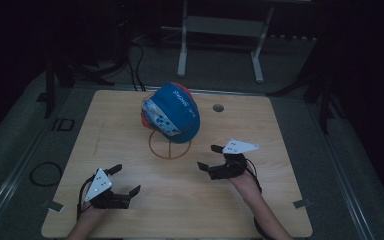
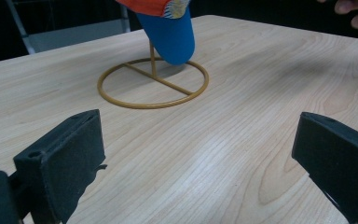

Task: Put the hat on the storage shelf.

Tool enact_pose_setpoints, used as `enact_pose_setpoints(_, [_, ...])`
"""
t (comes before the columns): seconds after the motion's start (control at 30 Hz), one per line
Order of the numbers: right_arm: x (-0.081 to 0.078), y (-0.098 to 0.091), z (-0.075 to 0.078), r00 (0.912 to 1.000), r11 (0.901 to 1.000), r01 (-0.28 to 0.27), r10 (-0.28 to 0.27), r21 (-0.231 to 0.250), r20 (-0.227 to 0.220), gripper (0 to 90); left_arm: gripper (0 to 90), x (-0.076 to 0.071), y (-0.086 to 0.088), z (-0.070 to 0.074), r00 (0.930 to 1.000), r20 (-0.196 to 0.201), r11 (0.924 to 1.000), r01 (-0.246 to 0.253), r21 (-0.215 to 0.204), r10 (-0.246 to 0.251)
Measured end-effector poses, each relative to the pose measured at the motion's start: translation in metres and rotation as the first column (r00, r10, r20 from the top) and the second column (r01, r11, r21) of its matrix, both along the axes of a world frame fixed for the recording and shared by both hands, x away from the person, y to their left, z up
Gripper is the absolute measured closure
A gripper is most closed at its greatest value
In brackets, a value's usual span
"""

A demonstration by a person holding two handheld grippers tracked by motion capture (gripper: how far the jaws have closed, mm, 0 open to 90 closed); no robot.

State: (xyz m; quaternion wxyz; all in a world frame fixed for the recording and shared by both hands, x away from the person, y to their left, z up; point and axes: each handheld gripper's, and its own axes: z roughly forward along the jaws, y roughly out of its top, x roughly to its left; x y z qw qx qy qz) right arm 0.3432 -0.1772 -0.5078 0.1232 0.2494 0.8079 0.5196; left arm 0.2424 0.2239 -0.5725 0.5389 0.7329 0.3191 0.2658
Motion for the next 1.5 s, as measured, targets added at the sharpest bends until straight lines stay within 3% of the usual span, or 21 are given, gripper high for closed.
enact_pose_setpoints(0.2, [0.0,-0.015,-0.022,0.9995,0.9998,0.016,-0.016,-0.012,-0.026,14.5,2.8,0.001,-0.001,-0.001,0.9999,-0.011,1.0,0.009,0.001,-0.009])
enact_pose_setpoints(0.37, [-0.001,-0.026,-0.032,0.9988,0.9984,0.044,-0.045,-0.036,-0.02,14.5,2.7,0.001,-0.001,-0.002,0.9999,-0.011,0.9999,0.01,0.001,-0.01])
enact_pose_setpoints(0.4, [-0.002,-0.032,-0.035,0.9976,0.9976,0.065,-0.066,-0.023,-0.021,14.5,2.7,0.001,-0.001,-0.002,0.9999,-0.012,0.9999,0.011,0.003,-0.01])
enact_pose_setpoints(0.5, [-0.003,-0.041,-0.04,0.9969,0.9967,0.077,-0.077,-0.026,-0.017,14.4,2.7,0.001,-0.001,-0.002,0.9999,-0.01,0.9999,0.013,0.006,-0.013])
enact_pose_setpoints(0.63, [-0.005,-0.054,-0.044,0.9944,0.9923,0.103,-0.104,-0.069,-0.018,14.4,2.7,0.001,-0.001,-0.001,1.0,-0.005,1.0,0.004,0.005,-0.004])
enact_pose_setpoints(0.93, [-0.012,-0.08,-0.052,0.9892,0.9876,0.143,-0.145,-0.064,-0.023,14.4,2.7,0.0,-0.001,-0.001,1.0,-0.007,1.0,-0.001,0.0,0.001])
enact_pose_setpoints(1.2, [-0.012,-0.1,-0.055,0.9761,0.9739,0.213,-0.216,-0.079,-0.026,14.4,2.7,0.0,0.0,-0.001,1.0,-0.005,1.0,0.004,-0.003,-0.004])
enact_pose_setpoints(1.3, [-0.012,-0.109,-0.055,0.971,0.9671,0.237,-0.239,-0.093,-0.009,14.3,2.7,0.0,0.001,-0.001,1.0,-0.002,1.0,0.001,-0.005,-0.001])
enact_pose_setpoints(1.5, [-0.008,-0.122,-0.057,0.9589,0.9578,0.281,-0.283,-0.062,-0.025,14.3,2.7,0.0,0.003,0.0,1.0,-0.002,1.0,0.0,-0.007,0.0])
